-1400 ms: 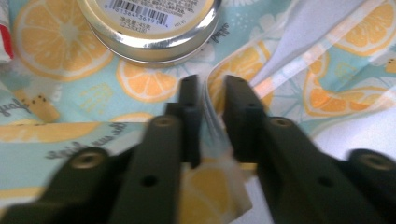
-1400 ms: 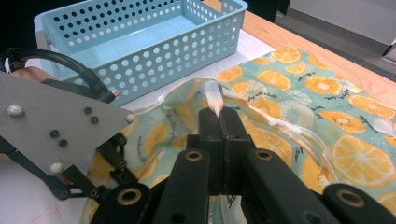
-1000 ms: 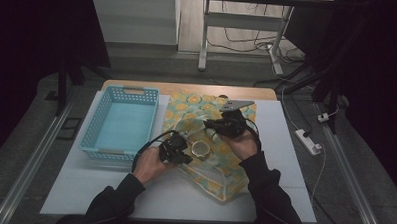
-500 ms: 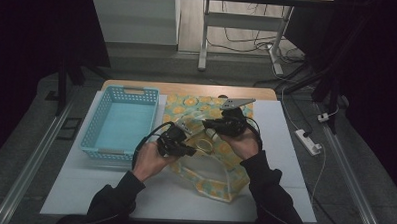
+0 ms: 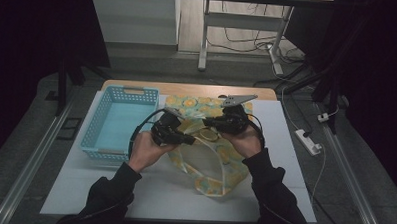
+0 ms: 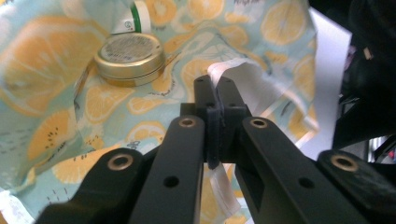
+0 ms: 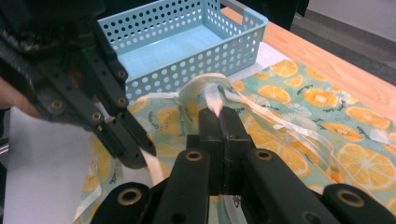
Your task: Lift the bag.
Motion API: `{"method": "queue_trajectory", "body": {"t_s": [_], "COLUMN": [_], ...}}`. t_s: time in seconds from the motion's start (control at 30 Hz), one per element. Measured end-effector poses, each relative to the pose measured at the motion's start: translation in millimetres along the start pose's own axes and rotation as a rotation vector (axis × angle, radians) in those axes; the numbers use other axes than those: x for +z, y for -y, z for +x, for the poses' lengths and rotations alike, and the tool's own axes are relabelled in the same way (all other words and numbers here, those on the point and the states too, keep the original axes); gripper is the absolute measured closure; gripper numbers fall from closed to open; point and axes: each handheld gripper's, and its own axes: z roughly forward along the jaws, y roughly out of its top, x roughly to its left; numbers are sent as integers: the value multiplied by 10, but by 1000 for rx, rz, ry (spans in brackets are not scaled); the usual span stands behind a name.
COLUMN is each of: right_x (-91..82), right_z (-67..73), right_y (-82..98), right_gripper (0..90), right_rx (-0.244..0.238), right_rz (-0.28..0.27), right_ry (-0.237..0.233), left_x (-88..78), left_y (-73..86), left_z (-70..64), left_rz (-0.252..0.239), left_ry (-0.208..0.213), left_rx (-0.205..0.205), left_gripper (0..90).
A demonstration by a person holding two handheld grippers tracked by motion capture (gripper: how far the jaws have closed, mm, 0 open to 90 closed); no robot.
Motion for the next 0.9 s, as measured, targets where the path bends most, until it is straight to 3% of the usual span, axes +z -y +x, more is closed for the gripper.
{"method": "queue_trajectory", "body": {"t_s": [0.57, 0.9], "right_x": [-133, -212], "right_z": [70, 75], "right_y": [-235, -372], "right_gripper": [900, 900], "right_rx": [-38, -44], "right_rz": [3, -28], "right_ry": [4, 13], "left_x": [-422, -592], "left_y": [-338, -512], "left_z": [89, 106], "left_rz": [-119, -160], "left_ry": [46, 43], "left_rx": [-23, -20], "left_gripper": [893, 893]}}
